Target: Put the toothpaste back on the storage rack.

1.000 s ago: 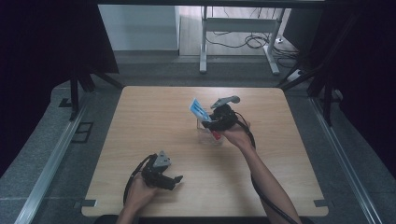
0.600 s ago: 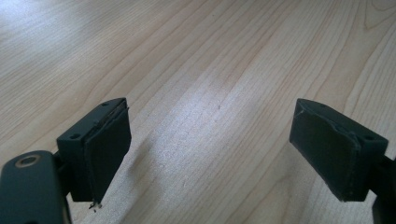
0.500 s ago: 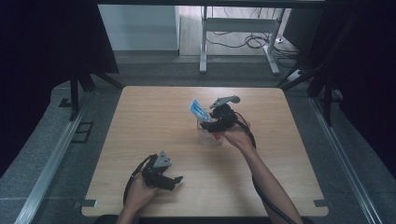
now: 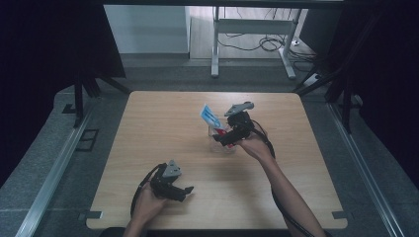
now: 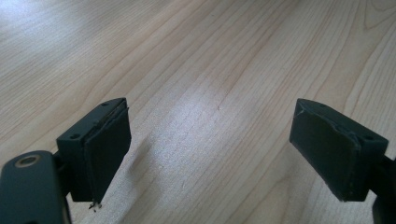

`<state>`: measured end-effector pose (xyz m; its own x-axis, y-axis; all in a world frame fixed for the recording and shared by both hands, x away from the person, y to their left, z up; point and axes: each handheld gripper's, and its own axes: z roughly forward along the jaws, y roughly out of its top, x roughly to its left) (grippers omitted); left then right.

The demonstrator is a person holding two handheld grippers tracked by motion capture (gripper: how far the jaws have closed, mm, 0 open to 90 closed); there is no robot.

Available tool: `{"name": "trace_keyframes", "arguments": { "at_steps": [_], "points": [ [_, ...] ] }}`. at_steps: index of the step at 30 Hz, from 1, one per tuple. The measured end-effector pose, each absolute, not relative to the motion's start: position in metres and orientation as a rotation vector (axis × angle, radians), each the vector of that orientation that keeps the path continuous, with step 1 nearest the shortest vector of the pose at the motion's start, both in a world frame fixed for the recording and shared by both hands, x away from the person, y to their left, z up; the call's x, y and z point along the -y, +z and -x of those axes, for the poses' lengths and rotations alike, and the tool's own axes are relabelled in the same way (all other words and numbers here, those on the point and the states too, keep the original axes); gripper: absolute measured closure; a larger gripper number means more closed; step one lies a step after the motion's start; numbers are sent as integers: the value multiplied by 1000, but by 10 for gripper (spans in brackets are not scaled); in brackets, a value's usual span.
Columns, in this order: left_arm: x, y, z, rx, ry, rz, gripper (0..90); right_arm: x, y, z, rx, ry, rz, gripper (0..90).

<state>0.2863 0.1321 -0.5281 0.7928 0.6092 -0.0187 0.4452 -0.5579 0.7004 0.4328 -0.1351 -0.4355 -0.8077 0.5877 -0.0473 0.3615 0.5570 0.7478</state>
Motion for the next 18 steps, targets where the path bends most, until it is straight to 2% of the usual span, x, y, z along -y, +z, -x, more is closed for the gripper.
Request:
{"name": "trace_keyframes", "arguments": {
  "at_steps": [18],
  "points": [
    [-133, -528, -286, -775, 284, -2238, 128, 151, -425, -411, -2514, 1094, -801, 0]
  ]
}}
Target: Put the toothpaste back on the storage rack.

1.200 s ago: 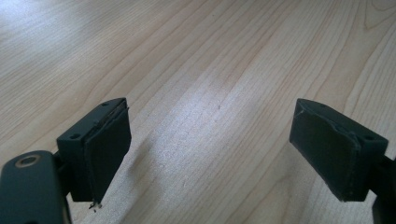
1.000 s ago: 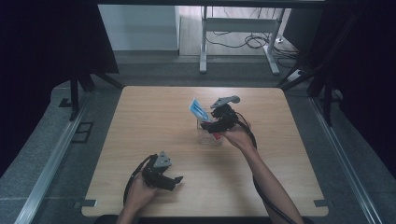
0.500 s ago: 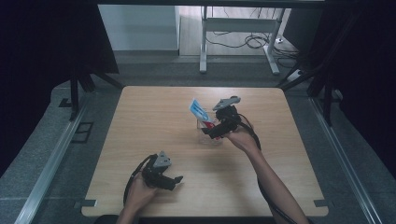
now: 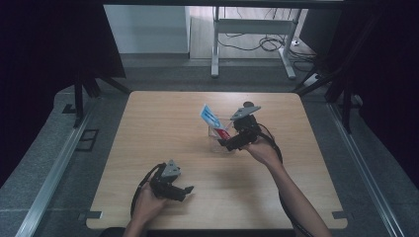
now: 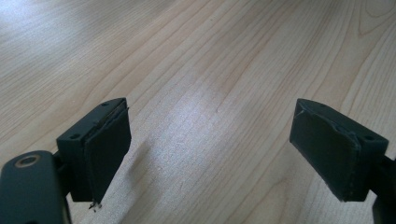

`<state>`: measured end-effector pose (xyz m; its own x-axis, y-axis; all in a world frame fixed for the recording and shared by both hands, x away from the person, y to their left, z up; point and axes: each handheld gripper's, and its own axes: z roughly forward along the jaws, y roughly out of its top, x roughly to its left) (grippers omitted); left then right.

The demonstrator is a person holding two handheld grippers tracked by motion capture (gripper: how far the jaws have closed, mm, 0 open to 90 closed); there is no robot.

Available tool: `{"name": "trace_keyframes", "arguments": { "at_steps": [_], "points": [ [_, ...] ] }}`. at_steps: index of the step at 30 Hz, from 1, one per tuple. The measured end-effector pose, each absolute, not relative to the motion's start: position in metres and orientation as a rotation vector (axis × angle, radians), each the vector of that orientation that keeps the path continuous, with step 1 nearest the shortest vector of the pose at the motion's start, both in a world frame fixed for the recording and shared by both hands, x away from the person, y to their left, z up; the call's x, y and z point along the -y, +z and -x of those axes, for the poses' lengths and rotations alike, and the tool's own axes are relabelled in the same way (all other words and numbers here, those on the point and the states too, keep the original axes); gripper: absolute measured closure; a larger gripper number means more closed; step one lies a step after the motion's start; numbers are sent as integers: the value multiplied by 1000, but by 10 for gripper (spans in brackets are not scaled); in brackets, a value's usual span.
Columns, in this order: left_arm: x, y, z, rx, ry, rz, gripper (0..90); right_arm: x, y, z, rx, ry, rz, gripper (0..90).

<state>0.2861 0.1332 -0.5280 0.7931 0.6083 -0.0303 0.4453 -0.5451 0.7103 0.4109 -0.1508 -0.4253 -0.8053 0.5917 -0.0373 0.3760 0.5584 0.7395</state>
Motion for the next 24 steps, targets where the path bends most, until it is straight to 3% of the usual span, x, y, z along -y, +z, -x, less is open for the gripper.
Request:
{"name": "trace_keyframes", "arguments": {
  "at_steps": [24],
  "points": [
    [-134, -528, -286, -767, 295, -2225, 128, 175, -425, -382, -2491, 1107, -778, 12]
  ]
}}
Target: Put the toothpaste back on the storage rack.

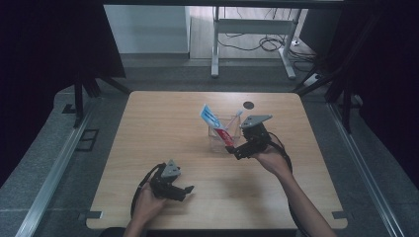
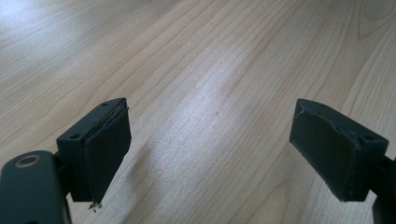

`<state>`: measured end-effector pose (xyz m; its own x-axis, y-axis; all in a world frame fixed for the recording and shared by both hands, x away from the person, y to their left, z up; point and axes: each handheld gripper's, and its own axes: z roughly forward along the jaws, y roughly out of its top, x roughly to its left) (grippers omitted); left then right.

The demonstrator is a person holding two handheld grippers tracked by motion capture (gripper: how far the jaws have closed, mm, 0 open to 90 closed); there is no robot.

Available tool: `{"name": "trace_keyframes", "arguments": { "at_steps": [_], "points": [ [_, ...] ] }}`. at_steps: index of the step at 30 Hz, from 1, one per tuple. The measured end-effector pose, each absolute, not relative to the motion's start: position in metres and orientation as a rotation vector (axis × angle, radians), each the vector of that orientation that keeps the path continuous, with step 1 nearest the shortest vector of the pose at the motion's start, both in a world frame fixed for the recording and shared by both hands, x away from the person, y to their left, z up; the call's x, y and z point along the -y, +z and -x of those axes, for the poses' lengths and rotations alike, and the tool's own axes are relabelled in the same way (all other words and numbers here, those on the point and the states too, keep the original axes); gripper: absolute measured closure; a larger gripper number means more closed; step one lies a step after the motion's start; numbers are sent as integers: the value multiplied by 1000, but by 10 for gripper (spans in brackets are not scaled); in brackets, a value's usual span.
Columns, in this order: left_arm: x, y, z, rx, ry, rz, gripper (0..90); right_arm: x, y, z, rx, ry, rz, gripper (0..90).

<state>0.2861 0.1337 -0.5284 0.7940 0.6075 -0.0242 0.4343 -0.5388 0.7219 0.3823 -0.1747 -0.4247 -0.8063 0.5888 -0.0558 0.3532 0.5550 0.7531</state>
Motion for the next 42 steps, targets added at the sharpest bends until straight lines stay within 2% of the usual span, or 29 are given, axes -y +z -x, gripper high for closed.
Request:
{"name": "trace_keyframes", "arguments": {
  "at_steps": [42],
  "points": [
    [-136, -529, -287, -771, 297, -2201, 129, 222, -458, -340, -2478, 1096, -873, 0]
  ]
}}
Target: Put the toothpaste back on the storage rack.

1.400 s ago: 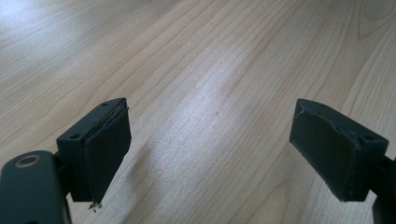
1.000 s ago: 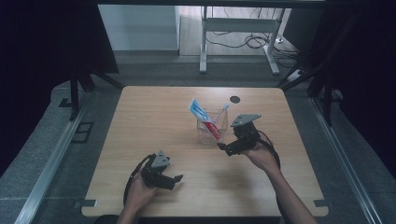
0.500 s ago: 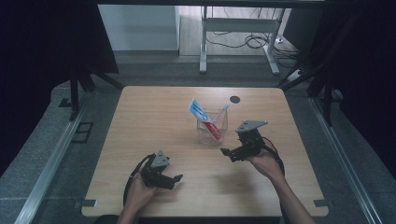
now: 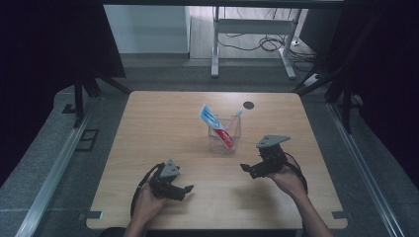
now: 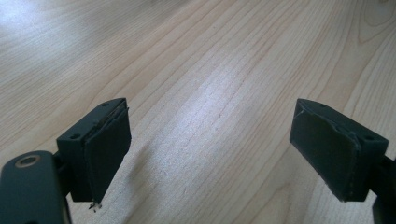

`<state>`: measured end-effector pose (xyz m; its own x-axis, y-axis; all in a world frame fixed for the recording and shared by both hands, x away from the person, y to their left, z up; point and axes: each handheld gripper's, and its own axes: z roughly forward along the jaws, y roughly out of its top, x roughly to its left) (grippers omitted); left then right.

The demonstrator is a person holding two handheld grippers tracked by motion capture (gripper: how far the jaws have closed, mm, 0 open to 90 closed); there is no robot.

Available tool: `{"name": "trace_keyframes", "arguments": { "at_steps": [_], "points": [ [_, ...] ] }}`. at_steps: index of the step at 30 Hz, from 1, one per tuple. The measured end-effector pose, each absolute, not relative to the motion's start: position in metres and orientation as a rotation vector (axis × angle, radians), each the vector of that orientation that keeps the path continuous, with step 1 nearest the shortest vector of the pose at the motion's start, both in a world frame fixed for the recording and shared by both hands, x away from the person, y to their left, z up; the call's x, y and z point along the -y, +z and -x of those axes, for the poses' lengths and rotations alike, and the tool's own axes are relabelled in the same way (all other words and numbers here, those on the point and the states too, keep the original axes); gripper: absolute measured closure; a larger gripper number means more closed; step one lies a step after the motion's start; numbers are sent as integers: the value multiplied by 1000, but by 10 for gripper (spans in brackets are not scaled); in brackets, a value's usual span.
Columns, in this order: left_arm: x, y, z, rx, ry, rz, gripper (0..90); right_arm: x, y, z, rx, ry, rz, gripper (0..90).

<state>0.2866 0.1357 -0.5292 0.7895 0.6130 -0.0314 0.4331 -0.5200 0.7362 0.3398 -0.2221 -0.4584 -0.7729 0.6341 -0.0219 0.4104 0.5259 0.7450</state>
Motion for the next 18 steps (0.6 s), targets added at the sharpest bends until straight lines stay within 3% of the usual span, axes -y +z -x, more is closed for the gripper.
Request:
{"name": "trace_keyframes", "arguments": {
  "at_steps": [18],
  "points": [
    [-136, -529, -286, -795, 271, -2194, 128, 259, -465, -313, -2436, 1050, -940, 0]
  ]
}}
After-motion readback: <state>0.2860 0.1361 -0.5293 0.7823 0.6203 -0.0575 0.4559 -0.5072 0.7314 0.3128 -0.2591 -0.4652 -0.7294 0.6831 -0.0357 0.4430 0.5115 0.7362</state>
